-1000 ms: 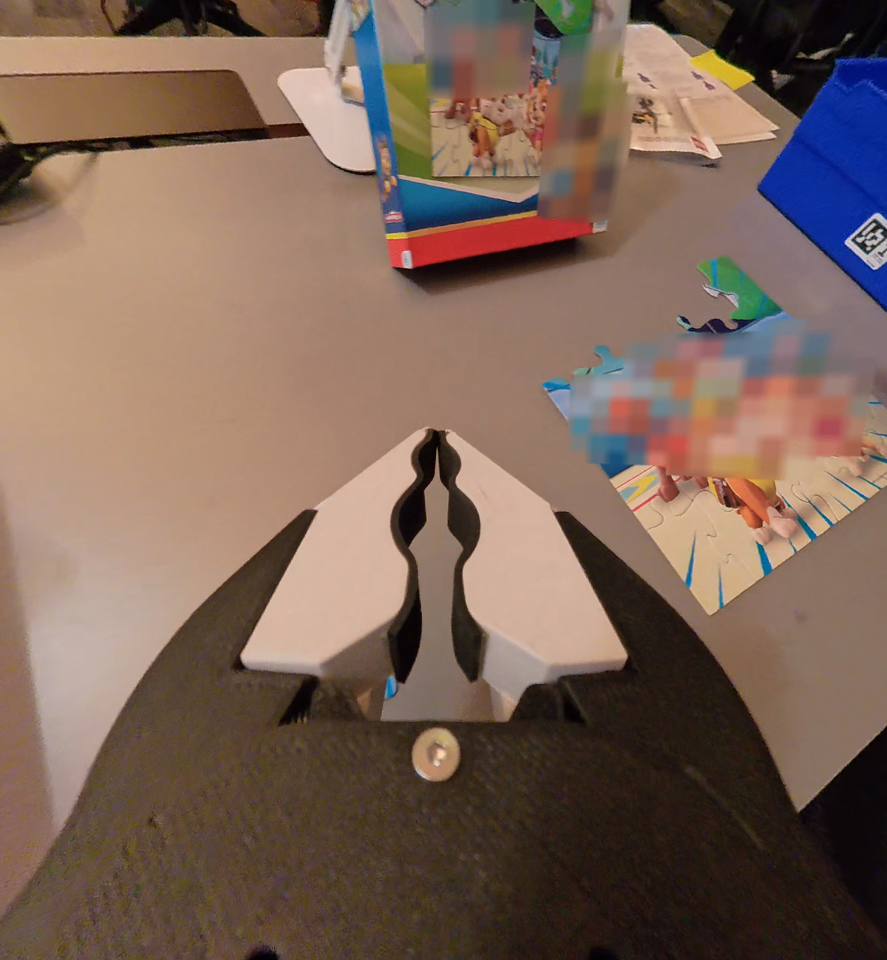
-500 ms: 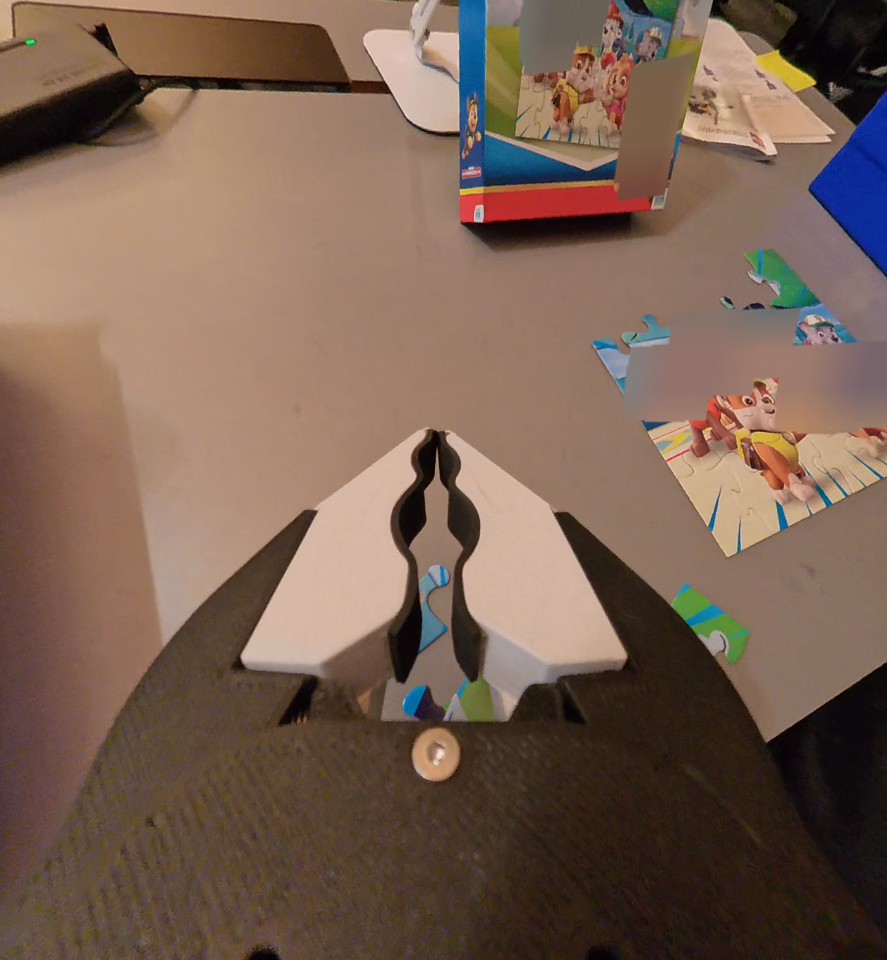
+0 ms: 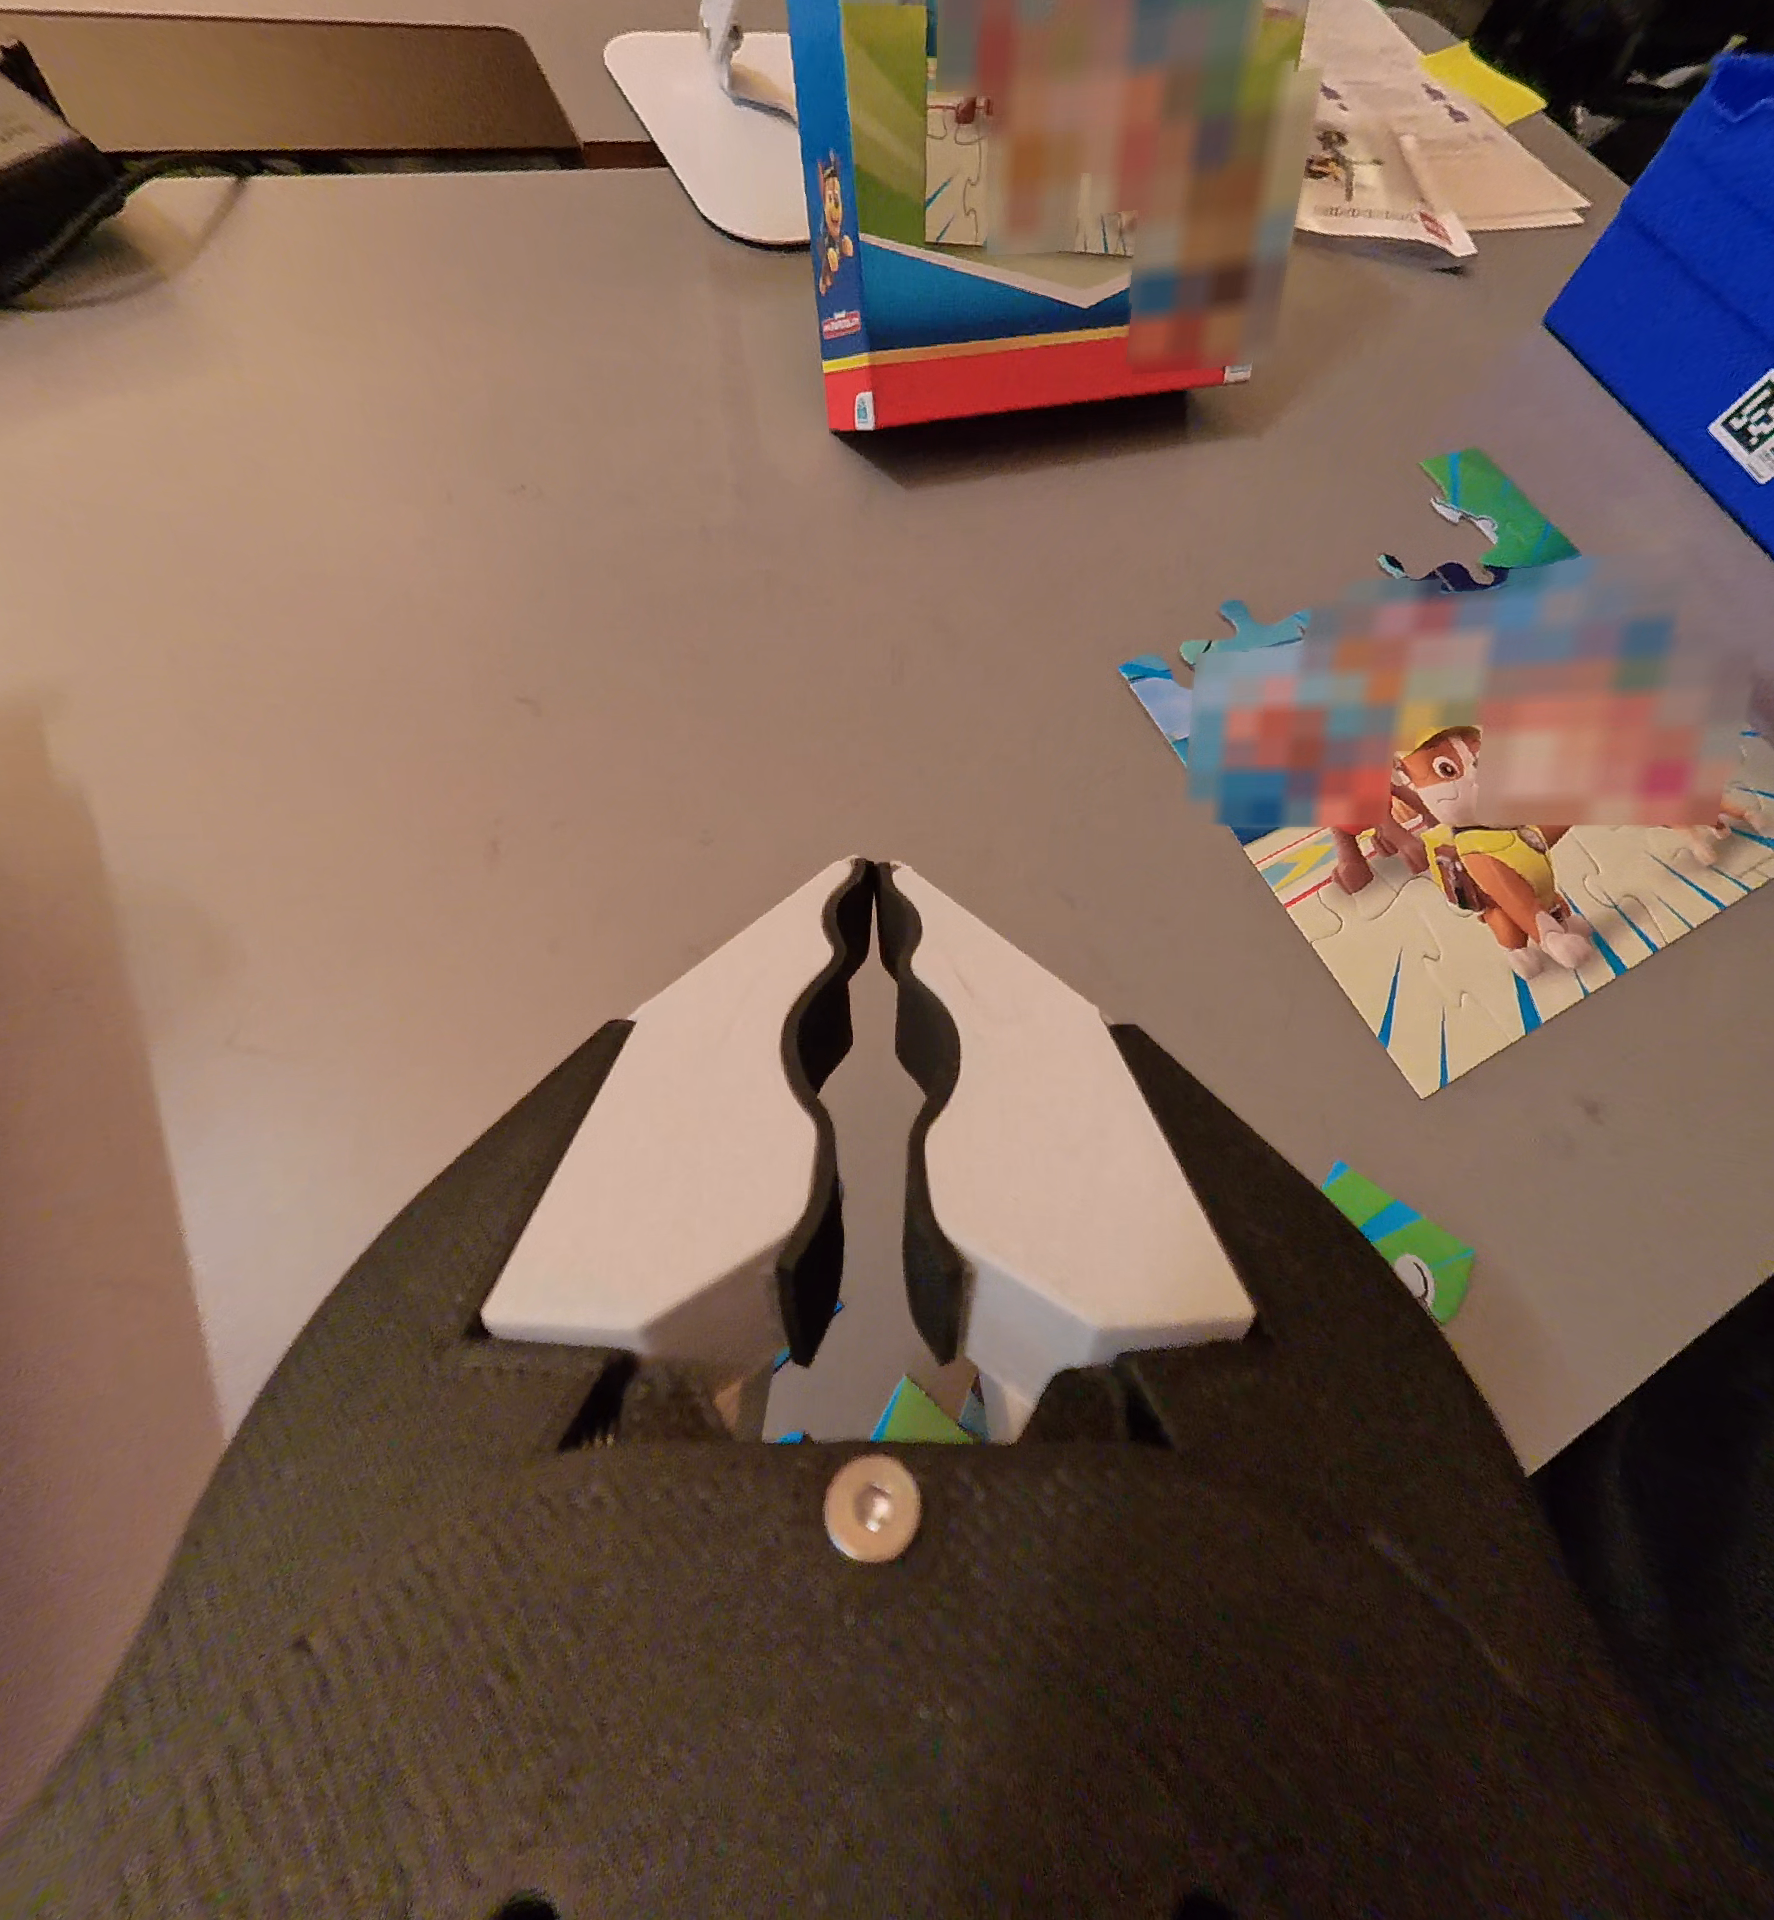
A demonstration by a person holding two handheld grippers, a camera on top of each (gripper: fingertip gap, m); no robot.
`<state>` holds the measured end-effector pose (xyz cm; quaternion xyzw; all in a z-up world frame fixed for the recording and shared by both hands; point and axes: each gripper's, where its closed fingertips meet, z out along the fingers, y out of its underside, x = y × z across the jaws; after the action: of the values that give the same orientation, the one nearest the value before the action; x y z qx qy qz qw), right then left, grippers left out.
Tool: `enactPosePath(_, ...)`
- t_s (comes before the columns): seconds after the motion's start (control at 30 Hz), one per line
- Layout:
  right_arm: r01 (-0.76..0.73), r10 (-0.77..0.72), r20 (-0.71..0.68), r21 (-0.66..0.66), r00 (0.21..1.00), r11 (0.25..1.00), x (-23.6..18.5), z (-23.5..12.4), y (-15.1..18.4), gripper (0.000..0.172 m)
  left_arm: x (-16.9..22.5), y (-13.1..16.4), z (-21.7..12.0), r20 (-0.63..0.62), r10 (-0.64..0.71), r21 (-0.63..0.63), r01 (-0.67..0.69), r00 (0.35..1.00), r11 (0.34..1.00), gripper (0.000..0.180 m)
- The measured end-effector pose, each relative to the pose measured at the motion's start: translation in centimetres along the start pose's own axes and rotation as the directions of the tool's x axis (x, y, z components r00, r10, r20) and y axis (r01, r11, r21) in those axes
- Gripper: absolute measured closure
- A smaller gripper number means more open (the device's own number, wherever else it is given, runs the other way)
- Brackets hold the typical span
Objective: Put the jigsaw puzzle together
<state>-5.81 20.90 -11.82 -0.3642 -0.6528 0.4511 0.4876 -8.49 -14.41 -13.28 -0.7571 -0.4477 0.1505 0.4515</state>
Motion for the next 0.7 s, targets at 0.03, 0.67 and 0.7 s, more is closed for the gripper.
enactPosePath(0.03, -0.002, 0.002, 0.000, -0.001, 1.000, 1.000, 0.0, 0.0, 0.0, 0.172, 0.1, 0.1, 0.1, -0.002, 0.002, -0.002, -0.002, 1.000, 1.000, 0.180)
enactPosePath(0.67, 0.004, -0.004, 0.000, 0.002, 1.000, 1.000, 0.0, 0.0, 0.0, 0.172, 1.6, -0.1, 0.8, -0.030, 0.045, -0.022, -0.045, 0.999, 0.999, 0.180)
enactPosePath(0.7, 0.004, -0.004, 0.000, 0.003, 1.000, 1.000, 0.0, 0.0, 0.0, 0.172, 1.7, -0.1, 0.9, -0.031, 0.047, -0.023, -0.047, 0.998, 0.999, 0.180)
